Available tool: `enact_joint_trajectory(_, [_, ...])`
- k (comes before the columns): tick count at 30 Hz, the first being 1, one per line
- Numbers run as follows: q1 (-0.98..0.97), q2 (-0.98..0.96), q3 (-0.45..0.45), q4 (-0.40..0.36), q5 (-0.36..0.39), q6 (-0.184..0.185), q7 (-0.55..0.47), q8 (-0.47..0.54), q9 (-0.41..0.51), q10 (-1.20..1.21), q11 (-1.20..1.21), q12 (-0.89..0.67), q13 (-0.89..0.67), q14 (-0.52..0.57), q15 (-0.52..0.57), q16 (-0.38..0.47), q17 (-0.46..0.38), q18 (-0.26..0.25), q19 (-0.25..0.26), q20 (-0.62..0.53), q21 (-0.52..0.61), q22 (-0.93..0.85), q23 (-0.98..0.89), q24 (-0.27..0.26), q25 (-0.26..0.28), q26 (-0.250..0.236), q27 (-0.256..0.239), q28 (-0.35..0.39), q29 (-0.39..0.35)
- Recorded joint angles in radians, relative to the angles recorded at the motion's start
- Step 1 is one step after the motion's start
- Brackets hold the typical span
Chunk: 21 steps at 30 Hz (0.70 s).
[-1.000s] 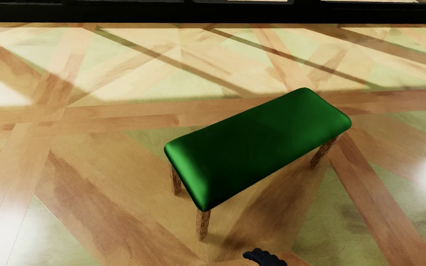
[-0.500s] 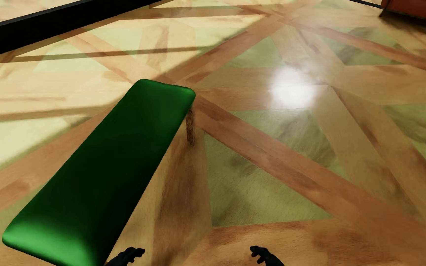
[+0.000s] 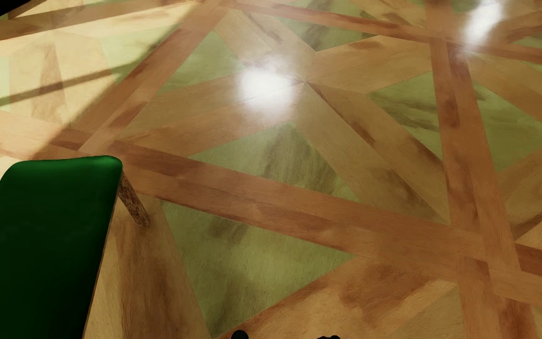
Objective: Walk to the dark orange armchair
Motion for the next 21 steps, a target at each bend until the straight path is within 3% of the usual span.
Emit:
enact_joint_trajectory(1, [0.022, -0.022, 0.009, -0.012, -0.01, -0.022, 0.012, -0.025, -0.008, 0.007, 0.065, -0.003, 0.002, -0.032, 0.088, -0.007, -0.028, -0.003, 0.029, 0.018, 0.07, 0.022, 0.072, -0.002, -0.068, -0.015, 0.032, 0.005, 0.091])
enact_joint_trajectory(2, [0.036, -0.063, 0.021, -0.021, -0.018, -0.038, 0.032, -0.039, -0.013, 0.027, 0.164, -0.014, 0.005, -0.067, 0.16, -0.017, -0.052, 0.019, 0.16, 0.034, 0.161, 0.041, 0.138, 0.002, -0.15, -0.025, 0.021, 0.006, 0.177])
enact_joint_trajectory(3, [0.04, -0.119, 0.036, -0.026, -0.03, -0.05, 0.064, -0.048, -0.015, 0.065, 0.288, -0.02, -0.002, -0.108, 0.21, -0.032, -0.086, 0.048, 0.378, 0.054, 0.237, 0.047, 0.18, 0.003, -0.214, -0.037, -0.023, 0.013, 0.264])
enact_joint_trajectory(4, [0.037, -0.198, 0.061, -0.023, -0.059, -0.058, 0.114, -0.132, -0.015, 0.115, 0.438, -0.021, -0.013, -0.156, 0.267, -0.056, -0.128, 0.073, 0.495, 0.079, 0.274, 0.043, 0.194, -0.003, -0.242, -0.054, -0.07, 0.033, 0.338])
enact_joint_trajectory(5, [0.045, -0.288, 0.085, -0.014, -0.117, -0.065, 0.167, -0.22, -0.012, 0.153, 0.587, -0.02, -0.025, -0.201, 0.285, -0.082, -0.167, 0.095, 0.5, 0.104, 0.266, 0.037, 0.182, -0.014, -0.234, -0.073, -0.1, 0.06, 0.382])
enact_joint_trajectory(6, [0.073, -0.365, 0.095, -0.009, -0.163, -0.072, 0.21, -0.218, -0.008, 0.167, 0.702, -0.02, -0.034, -0.238, 0.203, -0.103, -0.193, 0.111, 0.501, 0.12, 0.213, 0.035, 0.152, -0.02, -0.196, -0.092, -0.097, 0.082, 0.378])
enact_joint_trajectory(7, [0.107, -0.443, 0.095, -0.01, -0.223, -0.079, 0.248, -0.204, -0.003, 0.175, 0.781, -0.022, -0.037, -0.273, 0.139, -0.118, -0.201, 0.124, 0.503, 0.121, 0.119, 0.04, 0.105, -0.016, -0.138, -0.105, -0.063, 0.093, 0.313])
enact_joint_trajectory(9, [0.18, -0.585, 0.077, -0.014, -0.315, -0.089, 0.304, -0.222, 0.006, 0.183, 0.822, -0.03, -0.028, -0.339, 0.022, -0.121, -0.153, 0.135, 0.4, 0.087, -0.107, 0.054, -0.036, 0.016, 0.007, -0.125, 0.011, 0.074, 0.057])
enact_joint_trajectory(10, [0.217, -0.648, 0.063, -0.014, -0.326, -0.09, 0.322, -0.219, 0.008, 0.186, 0.785, -0.038, -0.02, -0.371, -0.041, -0.112, -0.121, 0.135, 0.356, 0.062, -0.167, 0.055, -0.112, 0.033, 0.06, -0.141, 0.015, 0.055, -0.054])
enact_joint_trajectory(11, [0.256, -0.699, 0.048, -0.012, -0.332, -0.089, 0.338, -0.217, 0.01, 0.184, 0.708, -0.057, -0.016, -0.401, -0.09, -0.106, -0.106, 0.133, 0.335, 0.035, -0.177, 0.039, -0.171, 0.046, 0.084, -0.14, 0.005, 0.03, -0.11])
enact_joint_trajectory(13, [0.337, -0.76, 0.016, -0.003, -0.335, -0.076, 0.356, -0.227, 0.009, 0.156, 0.452, -0.08, -0.006, -0.445, -0.136, -0.083, -0.105, 0.123, 0.289, -0.003, -0.125, -0.001, -0.256, 0.054, 0.068, -0.147, -0.026, 0.013, -0.105])
enact_joint_trajectory(16, [0.458, -0.76, -0.034, 0.01, -0.307, -0.043, 0.347, -0.185, 0.002, 0.074, -0.069, -0.126, 0.049, -0.478, 0.062, -0.038, -0.091, 0.106, 0.265, -0.045, -0.092, -0.037, -0.306, 0.047, 0.034, -0.149, -0.066, 0.006, -0.054])
enact_joint_trajectory(17, [0.499, -0.748, -0.047, 0.016, -0.3, -0.031, 0.336, -0.162, 0.001, 0.055, -0.189, -0.148, 0.078, -0.486, 0.049, -0.02, -0.074, 0.099, 0.294, -0.065, -0.104, -0.039, -0.302, 0.049, 0.015, -0.143, -0.065, -0.003, -0.059])
enact_joint_trajectory(19, [0.575, -0.752, -0.065, 0.042, -0.29, -0.01, 0.309, -0.18, 0.004, 0.062, -0.126, -0.182, 0.117, -0.496, 0.131, 0.006, -0.022, 0.071, 0.35, -0.088, -0.154, -0.047, -0.226, 0.058, 0.006, -0.118, -0.027, -0.013, -0.101])
enact_joint_trajectory(20, [0.611, -0.75, -0.072, 0.065, -0.27, 0.003, 0.294, -0.193, 0.007, 0.092, -0.035, -0.175, 0.124, -0.475, 0.14, 0.015, 0.0, 0.059, 0.308, -0.076, -0.177, -0.063, -0.145, 0.052, 0.007, -0.104, 0.006, -0.002, -0.115])
enact_joint_trajectory(21, [0.637, -0.743, -0.077, 0.095, -0.244, 0.019, 0.285, -0.209, 0.011, 0.132, 0.039, -0.151, 0.118, -0.428, 0.104, 0.017, 0.014, 0.054, 0.298, -0.049, -0.19, -0.084, -0.039, 0.033, -0.007, -0.09, 0.053, 0.024, -0.11])
